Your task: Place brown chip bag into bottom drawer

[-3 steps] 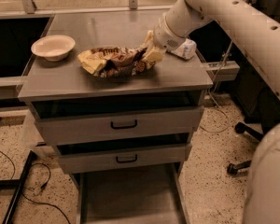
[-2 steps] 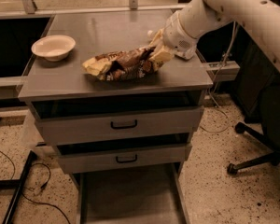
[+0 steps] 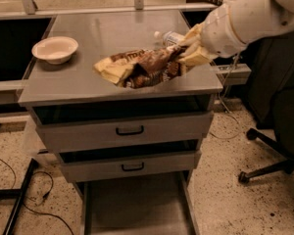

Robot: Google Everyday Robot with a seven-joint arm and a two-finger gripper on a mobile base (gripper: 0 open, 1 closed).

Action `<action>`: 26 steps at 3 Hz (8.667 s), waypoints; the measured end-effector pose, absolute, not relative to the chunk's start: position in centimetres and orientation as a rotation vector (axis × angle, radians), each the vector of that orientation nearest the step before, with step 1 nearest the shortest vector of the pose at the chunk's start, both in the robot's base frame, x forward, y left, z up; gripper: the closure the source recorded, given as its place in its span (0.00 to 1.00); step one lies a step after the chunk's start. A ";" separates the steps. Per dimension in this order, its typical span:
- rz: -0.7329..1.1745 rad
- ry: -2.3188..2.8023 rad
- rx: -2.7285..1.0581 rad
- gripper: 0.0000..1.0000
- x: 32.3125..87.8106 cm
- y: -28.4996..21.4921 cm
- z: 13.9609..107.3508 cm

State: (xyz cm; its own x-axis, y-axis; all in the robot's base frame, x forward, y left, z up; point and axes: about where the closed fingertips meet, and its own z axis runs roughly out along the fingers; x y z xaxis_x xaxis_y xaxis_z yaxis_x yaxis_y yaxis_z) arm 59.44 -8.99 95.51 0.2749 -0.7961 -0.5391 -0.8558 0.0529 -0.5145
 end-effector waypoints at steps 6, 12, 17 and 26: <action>0.313 1.814 -1.731 1.00 48.0 -7.0 79.2; 0.373 2.007 -1.562 1.00 46.8 -6.6 51.1; 0.244 1.787 -1.674 1.00 54.9 -12.1 36.0; 0.292 1.899 -1.720 0.11 51.8 -8.4 18.2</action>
Offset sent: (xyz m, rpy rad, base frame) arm -0.1421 -0.0263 -0.0377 -0.0244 0.0752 -0.0931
